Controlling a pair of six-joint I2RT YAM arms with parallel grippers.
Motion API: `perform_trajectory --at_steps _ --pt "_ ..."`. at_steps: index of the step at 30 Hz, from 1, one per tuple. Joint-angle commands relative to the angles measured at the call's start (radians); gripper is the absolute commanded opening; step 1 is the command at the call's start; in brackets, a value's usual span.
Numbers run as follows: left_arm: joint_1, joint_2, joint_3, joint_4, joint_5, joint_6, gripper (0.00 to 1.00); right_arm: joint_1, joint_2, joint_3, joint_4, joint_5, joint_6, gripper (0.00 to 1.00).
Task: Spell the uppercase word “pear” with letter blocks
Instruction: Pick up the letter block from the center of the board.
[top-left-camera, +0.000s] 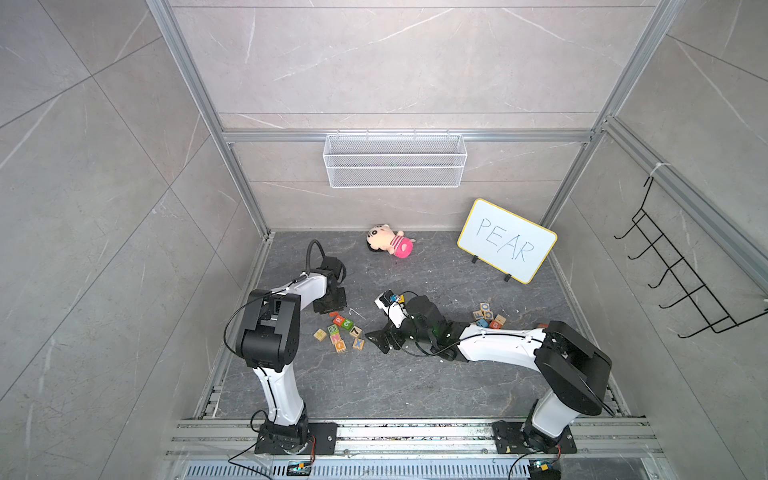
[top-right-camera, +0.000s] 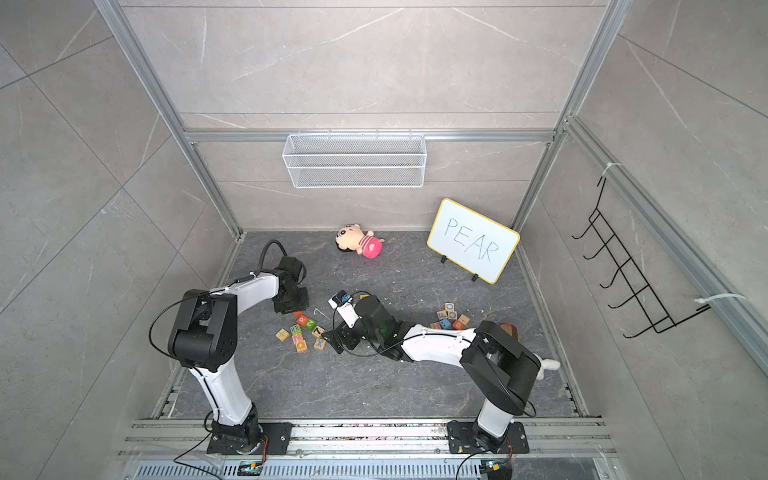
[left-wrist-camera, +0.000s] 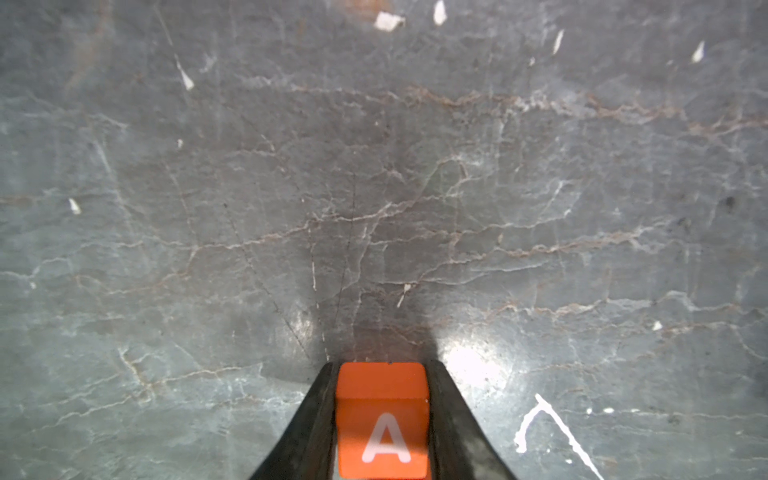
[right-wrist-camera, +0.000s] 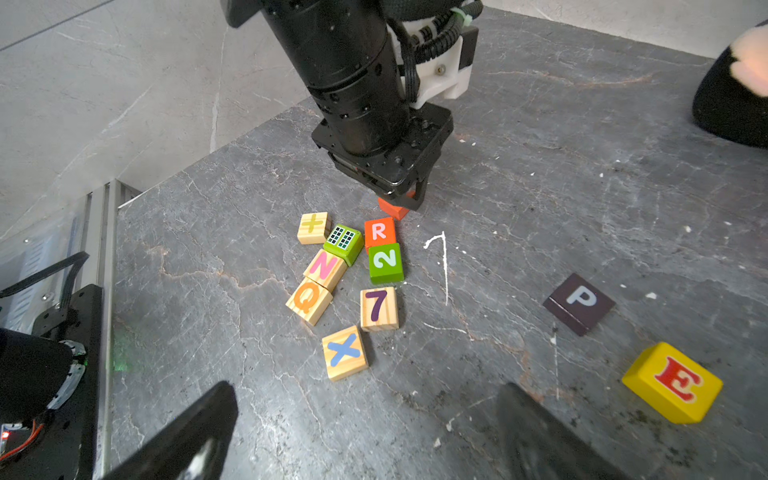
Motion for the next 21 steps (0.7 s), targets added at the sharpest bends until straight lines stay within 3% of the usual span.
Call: perform_trajectory --at_steps 1,21 --pt "0.0 0.001 0.017 -0.034 -0.014 0.006 0.28 0.008 -0.01 -0.009 0.007 0.011 0.016 0.99" --pt "-0.02 -0.078 0.013 -0.055 -0.038 -0.018 0.28 0.005 -0.028 -0.029 0.028 0.028 0.031 0.99"
